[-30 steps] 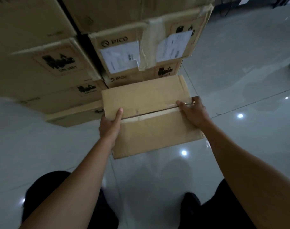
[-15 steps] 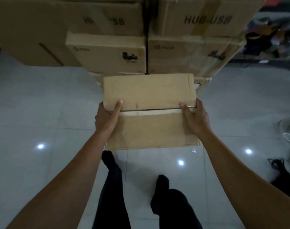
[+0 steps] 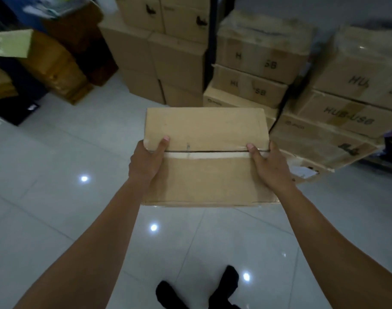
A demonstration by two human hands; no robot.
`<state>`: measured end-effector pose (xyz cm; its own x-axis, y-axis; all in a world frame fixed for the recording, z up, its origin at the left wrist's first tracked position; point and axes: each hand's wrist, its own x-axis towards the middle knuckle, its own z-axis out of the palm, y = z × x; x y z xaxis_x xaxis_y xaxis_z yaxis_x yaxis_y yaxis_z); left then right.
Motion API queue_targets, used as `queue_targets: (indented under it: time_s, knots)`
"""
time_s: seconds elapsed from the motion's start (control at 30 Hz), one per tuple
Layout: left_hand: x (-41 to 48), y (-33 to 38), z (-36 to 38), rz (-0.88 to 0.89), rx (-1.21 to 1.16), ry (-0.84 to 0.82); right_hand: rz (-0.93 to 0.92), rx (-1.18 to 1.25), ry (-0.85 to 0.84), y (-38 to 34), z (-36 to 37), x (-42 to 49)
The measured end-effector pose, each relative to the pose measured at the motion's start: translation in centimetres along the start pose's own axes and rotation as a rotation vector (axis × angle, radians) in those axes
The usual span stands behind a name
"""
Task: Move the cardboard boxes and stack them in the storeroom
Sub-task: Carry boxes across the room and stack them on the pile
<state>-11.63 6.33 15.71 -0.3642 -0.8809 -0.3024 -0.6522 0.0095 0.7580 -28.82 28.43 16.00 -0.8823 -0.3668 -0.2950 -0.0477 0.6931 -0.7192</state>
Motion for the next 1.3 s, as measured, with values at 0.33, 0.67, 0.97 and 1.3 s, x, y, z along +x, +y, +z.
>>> queue_targets:
  time_s: [0.33,0.67,0.97,1.3]
  knots:
    - [7.6,-1.5,-17.5,-0.054,-0.047,0.062,-0.201,-0.039,-0.076,-17.3,9.0,-2.0]
    - [21.9,3.4,-26.2,0.048,-0.071,0.119,-0.257,-0.089,-0.088,-31.8,15.2,7.0]
    - [38.3,11.7,-30.4,0.019,-0.198,0.151,-0.288,-0.033,-0.098,-45.8,19.2,19.0]
    - [58.4,19.5,-37.9,0.268,-0.209,0.041,-0.284,0.035,0.083,-61.5,25.4,29.8]
